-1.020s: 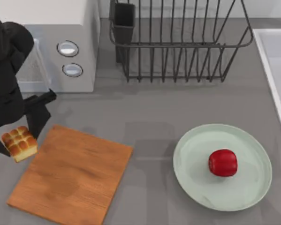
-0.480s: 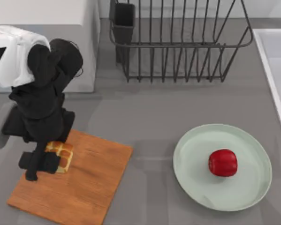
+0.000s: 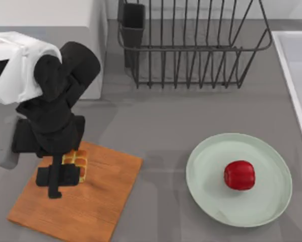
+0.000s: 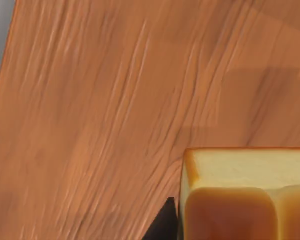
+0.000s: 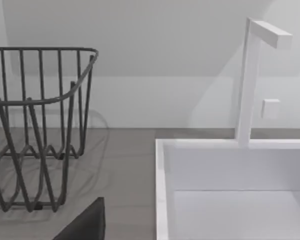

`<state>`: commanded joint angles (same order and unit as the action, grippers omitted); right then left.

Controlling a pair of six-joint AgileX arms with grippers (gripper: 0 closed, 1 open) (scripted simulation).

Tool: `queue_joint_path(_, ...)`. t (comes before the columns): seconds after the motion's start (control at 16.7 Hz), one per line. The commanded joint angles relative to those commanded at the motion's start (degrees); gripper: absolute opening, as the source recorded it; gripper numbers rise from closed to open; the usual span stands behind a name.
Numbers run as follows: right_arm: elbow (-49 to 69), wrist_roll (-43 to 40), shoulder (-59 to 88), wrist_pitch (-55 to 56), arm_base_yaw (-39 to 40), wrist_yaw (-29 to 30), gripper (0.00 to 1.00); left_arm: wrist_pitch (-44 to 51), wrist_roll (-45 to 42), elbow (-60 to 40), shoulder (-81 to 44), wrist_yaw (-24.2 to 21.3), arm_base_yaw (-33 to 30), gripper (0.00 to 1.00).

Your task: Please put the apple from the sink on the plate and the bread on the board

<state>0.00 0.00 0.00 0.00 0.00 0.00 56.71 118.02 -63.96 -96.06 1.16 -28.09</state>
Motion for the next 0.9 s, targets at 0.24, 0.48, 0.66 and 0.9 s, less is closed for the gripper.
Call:
queue_joint_path(0.24,0.0,0.0,0.0,0.0,0.0,0.0,1.0,0.07,-0.18,-0.12,-0.24,-0.05,0.27,0.0)
queue_joint_path(0.48,0.0,0.0,0.0,0.0,0.0,0.0,1.0,-2.1,-0.18,1.11,-0.99,-0.05,0.23,0.0)
queue_joint_path(0.66,0.0,0.0,0.0,0.0,0.0,0.0,1.0,-3.84,-0.14,2.19,-1.68,-0.03,0.23,0.0)
queue_joint_path(0.9,0.0,0.0,0.0,0.0,0.0,0.0,1.0,-6.14,-0.15,3.66,-2.63,-0.01,0.16,0.0)
